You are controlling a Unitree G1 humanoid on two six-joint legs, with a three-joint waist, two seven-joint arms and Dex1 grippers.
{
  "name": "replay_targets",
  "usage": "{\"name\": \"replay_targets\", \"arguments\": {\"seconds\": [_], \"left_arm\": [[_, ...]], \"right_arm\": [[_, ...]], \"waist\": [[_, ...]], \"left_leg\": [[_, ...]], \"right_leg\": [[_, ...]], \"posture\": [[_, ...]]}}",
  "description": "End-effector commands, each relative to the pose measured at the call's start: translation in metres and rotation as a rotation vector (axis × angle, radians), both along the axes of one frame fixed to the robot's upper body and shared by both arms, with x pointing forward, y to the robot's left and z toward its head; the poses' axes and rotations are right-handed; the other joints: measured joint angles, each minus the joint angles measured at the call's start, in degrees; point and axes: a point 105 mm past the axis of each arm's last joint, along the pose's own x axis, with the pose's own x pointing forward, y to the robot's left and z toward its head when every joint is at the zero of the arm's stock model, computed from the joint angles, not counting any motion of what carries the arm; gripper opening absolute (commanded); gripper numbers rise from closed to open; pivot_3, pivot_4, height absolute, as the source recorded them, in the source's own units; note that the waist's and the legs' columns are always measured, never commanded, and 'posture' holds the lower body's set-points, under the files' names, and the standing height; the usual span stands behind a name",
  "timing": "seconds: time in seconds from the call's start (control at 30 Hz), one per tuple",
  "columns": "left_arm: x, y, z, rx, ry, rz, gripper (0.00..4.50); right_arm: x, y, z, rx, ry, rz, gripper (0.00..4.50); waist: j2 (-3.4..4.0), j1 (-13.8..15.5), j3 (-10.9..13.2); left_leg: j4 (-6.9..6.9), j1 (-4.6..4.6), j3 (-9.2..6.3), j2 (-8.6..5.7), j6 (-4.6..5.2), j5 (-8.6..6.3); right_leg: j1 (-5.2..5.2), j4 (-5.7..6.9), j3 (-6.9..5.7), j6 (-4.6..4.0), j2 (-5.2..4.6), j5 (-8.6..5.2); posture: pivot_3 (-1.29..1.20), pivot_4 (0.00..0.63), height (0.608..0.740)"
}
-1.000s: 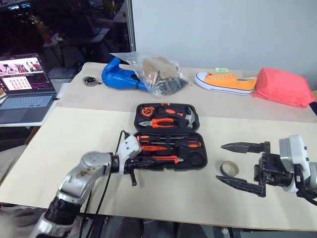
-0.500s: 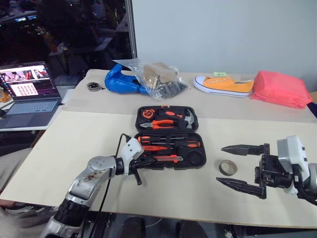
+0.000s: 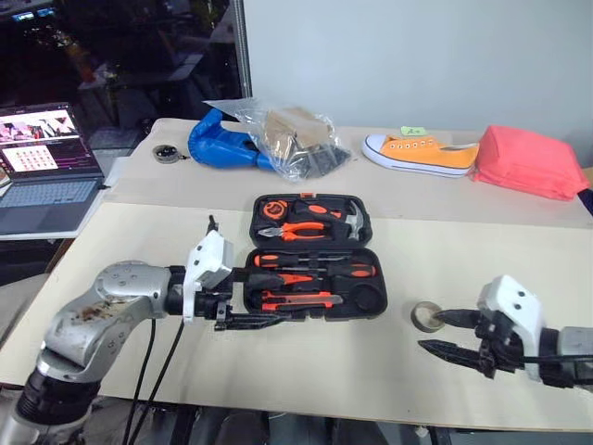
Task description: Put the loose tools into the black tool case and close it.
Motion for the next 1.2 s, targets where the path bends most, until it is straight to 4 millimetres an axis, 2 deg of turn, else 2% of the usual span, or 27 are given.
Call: {"name": "replay_targets", "arguments": {"seconds": [0.03, 0.2, 0.23, 0.27, 0.43, 0.5, 0.6, 0.63, 0.73, 0.8, 0.87, 0.97, 1.2], "left_arm": [[-0.006, -0.005, 0.014, -0.021, -0.018, -0.033, 3.85], [-0.009, -0.013, 0.018, -0.040, -0.028, -0.034, 3.85], [-0.009, -0.014, 0.018, -0.041, -0.028, -0.030, 3.87], [-0.009, -0.016, 0.018, -0.042, -0.028, -0.028, 3.87], [-0.006, -0.014, 0.012, -0.040, -0.029, 0.019, 3.87], [-0.005, -0.014, 0.012, -0.042, -0.027, 0.030, 3.87], [-0.004, -0.007, 0.008, -0.038, -0.023, 0.077, 3.87], [-0.004, -0.004, 0.006, -0.038, -0.016, 0.096, 3.87], [-0.006, 0.002, 0.002, -0.035, -0.001, 0.136, 3.87], [-0.009, 0.006, -0.002, -0.028, 0.003, 0.159, 3.87], [-0.010, 0.008, -0.003, -0.028, -0.007, 0.186, 3.87], [-0.011, 0.010, 0.000, -0.038, -0.017, 0.210, 3.87], [-0.021, 0.016, 0.000, -0.034, -0.011, 0.232, 3.87]], "right_arm": [[0.011, -0.004, -0.006, -0.064, 0.004, -0.047, 3.03], [0.029, -0.019, -0.027, -0.182, 0.049, -0.129, 3.03], [0.030, -0.018, -0.028, -0.185, 0.052, -0.124, 2.51], [0.031, -0.018, -0.028, -0.186, 0.055, -0.117, 2.31], [0.037, -0.014, -0.023, -0.189, 0.034, -0.084, 0.49], [0.037, -0.013, -0.016, -0.181, 0.018, -0.067, 0.04], [0.032, 0.003, 0.025, -0.057, -0.029, 0.002, 0.04], [0.031, 0.014, 0.039, -0.026, -0.053, 0.055, 0.04], [0.042, 0.045, 0.057, 0.007, -0.112, 0.165, 0.04], [0.055, 0.066, 0.053, 0.011, -0.120, 0.220, 0.04], [0.064, 0.076, 0.039, -0.035, -0.106, 0.258, 0.04], [0.069, 0.079, 0.023, -0.085, -0.076, 0.298, 0.04], [0.070, 0.078, 0.001, -0.169, -0.011, 0.388, 0.04]], "waist": [[0.00, 0.0, 0.0], [-0.08, -0.2, 0.1], [-0.08, -0.2, 0.1], [-0.08, -0.1, 0.1], [-0.08, -0.1, 0.1], [-0.08, -0.1, 0.1], [0.01, -0.3, 0.1], [0.05, -0.5, 0.1], [-0.09, -0.8, 0.2], [-0.29, -1.0, 0.3], [-0.34, -1.2, 0.3], [-0.25, 0.0, 0.3], [-0.23, -0.1, 0.3]], "left_leg": [[0.00, 0.00, 0.01, 0.00, 0.00, 0.00], [0.01, 0.01, 0.06, -0.01, 0.00, 0.00], [0.01, -0.01, 0.06, -0.03, 0.00, 0.00], [0.00, -0.02, 0.06, -0.04, 0.00, 0.00], [-0.03, -0.05, 0.05, -0.07, 0.01, 0.00], [-0.02, -0.05, 0.05, -0.07, 0.00, 0.00], [-0.01, -0.04, 0.05, -0.06, 0.00, 0.00], [-0.03, -0.02, 0.09, -0.04, 0.01, 0.00], [-0.02, 0.10, 0.10, 0.04, 0.00, 0.00], [-0.01, 0.19, 0.05, 0.12, 0.00, 0.00], [-0.04, 0.26, 0.00, 0.18, 0.00, 0.01], [-0.05, 0.12, 0.05, 0.13, 0.00, 0.02], [-0.06, -0.05, 0.20, -0.04, 0.06, -0.09]], "right_leg": [[0.00, 0.00, 0.01, 0.01, 0.00, 0.00], [-0.03, 0.00, 0.10, 0.00, 0.03, 0.01], [-0.04, 0.00, 0.10, -0.05, 0.02, 0.03], [-0.06, 0.00, 0.10, -0.13, 0.02, 0.08], [-0.09, -0.01, 0.08, -0.20, 0.04, 0.12], [-0.09, -0.01, 0.09, -0.20, 0.03, 0.12], [-0.09, 0.00, 0.09, -0.18, 0.02, 0.11], [-0.10, 0.03, 0.19, -0.19, 0.02, 0.12], [-0.09, 0.08, 0.34, -0.14, 0.18, 0.13], [-0.06, 0.06, 0.33, -0.12, 0.37, 0.12], [-0.07, 0.06, 0.37, -0.22, 0.46, 0.18], [-0.22, 0.08, 0.31, -0.58, 0.29, 0.36], [-0.29, -0.02, 0.37, -0.36, -0.02, 0.27]], "posture": [[0.00, 0.150, 0.740], [0.00, 0.150, 0.740], [0.00, 0.150, 0.740], [0.00, 0.150, 0.740], [0.00, 0.150, 0.740], [0.00, 0.150, 0.740], [0.00, 0.150, 0.740], [0.00, 0.150, 0.740], [0.00, 0.150, 0.740], [0.00, 0.150, 0.740], [0.00, 0.150, 0.740], [0.00, 0.150, 0.740], [0.00, 0.150, 0.740]]}}
